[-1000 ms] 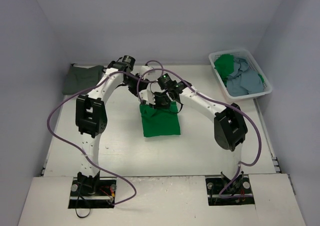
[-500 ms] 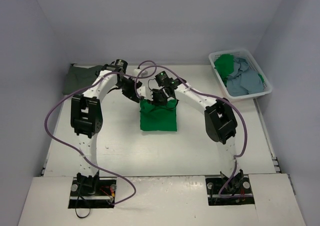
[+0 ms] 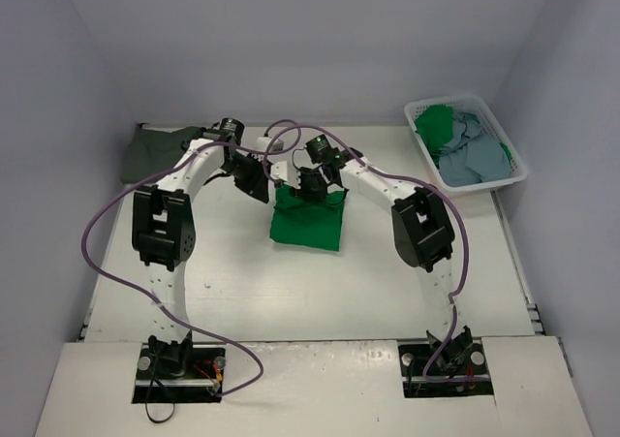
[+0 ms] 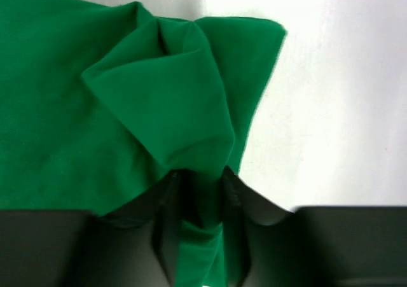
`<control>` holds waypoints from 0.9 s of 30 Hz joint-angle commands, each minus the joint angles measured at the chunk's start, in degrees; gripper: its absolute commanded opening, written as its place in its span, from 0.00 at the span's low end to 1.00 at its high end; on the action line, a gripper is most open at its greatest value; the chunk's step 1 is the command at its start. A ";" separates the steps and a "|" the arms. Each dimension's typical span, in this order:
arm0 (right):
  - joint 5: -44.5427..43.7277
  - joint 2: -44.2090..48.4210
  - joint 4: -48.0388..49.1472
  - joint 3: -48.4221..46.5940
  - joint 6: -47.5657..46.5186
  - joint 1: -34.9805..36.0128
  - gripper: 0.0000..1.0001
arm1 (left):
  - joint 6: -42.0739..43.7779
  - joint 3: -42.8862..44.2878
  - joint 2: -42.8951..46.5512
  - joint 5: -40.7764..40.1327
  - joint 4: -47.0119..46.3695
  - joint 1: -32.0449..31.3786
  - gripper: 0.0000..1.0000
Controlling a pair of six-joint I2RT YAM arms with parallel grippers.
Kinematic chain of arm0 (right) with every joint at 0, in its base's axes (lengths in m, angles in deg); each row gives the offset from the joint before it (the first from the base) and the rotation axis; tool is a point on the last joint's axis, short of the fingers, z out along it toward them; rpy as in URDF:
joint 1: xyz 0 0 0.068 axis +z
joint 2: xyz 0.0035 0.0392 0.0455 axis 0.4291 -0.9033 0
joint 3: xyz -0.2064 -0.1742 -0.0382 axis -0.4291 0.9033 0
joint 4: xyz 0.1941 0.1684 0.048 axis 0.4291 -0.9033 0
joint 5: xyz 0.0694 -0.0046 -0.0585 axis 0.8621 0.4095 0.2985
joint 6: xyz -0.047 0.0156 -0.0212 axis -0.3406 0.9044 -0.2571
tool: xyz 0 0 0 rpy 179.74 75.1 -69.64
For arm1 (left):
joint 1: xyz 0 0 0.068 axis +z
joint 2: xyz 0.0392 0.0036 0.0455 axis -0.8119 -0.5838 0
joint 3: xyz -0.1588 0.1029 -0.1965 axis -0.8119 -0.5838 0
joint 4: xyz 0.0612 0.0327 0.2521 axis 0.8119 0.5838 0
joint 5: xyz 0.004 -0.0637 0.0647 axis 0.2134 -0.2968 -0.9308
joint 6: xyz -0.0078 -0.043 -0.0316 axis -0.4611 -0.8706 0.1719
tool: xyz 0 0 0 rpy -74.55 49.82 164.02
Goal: Fold and stack the t-shirts
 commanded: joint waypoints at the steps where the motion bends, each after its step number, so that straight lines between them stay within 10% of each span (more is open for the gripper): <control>1: -3.48 0.60 4.15 -1.23 3.79 -1.37 0.27 | 3.04 1.22 8.77 3.78 1.29 -0.26 0.20; 14: -14.63 2.79 13.91 1.67 12.84 -1.64 0.37 | 3.57 -1.07 11.33 6.16 1.30 -5.35 0.20; 17: -20.43 3.14 18.12 2.19 15.39 -1.64 0.29 | 3.40 -0.80 10.37 6.69 0.86 -7.20 0.20; 20: -22.47 4.98 18.57 3.60 16.44 -1.64 0.00 | 2.96 -0.63 8.61 7.74 0.16 -8.60 0.18; 27: -22.11 10.26 18.93 7.20 20.75 -2.77 0.00 | 0.76 -1.33 6.85 8.27 -3.80 -9.58 0.13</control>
